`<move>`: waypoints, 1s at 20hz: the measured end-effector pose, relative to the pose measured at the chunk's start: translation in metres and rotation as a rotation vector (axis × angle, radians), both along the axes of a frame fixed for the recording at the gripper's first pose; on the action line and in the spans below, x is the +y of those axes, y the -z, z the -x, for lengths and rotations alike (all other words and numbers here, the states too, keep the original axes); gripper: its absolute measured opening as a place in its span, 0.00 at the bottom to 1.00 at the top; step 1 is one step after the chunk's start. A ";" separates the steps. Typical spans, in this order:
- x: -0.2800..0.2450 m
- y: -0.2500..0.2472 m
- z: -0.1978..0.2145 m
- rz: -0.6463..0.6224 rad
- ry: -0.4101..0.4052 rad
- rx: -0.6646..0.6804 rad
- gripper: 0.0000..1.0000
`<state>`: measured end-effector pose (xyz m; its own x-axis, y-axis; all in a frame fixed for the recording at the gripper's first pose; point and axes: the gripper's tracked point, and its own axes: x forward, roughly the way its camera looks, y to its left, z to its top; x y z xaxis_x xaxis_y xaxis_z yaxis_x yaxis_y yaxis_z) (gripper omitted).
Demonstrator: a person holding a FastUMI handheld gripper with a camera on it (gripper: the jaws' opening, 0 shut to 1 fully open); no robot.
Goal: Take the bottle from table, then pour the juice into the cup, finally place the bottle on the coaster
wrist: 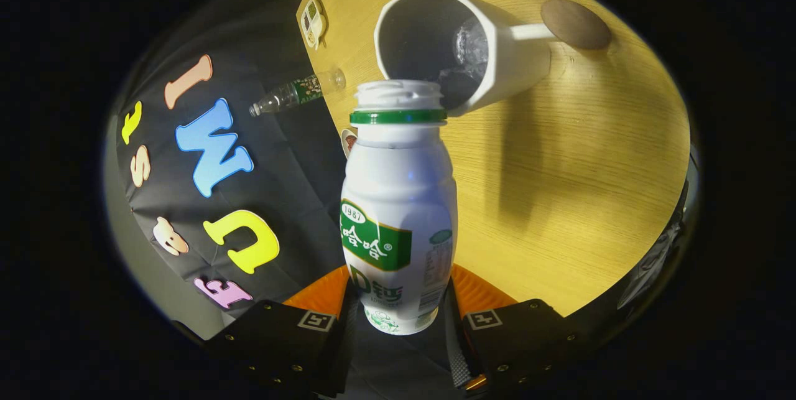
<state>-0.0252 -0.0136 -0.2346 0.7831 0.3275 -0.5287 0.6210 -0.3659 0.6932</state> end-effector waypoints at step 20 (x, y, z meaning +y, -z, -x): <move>-0.001 -0.008 0.008 -0.057 -0.007 0.017 0.62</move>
<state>-0.0335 -0.0147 -0.2269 0.7715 0.3629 -0.5226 0.6355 -0.4003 0.6603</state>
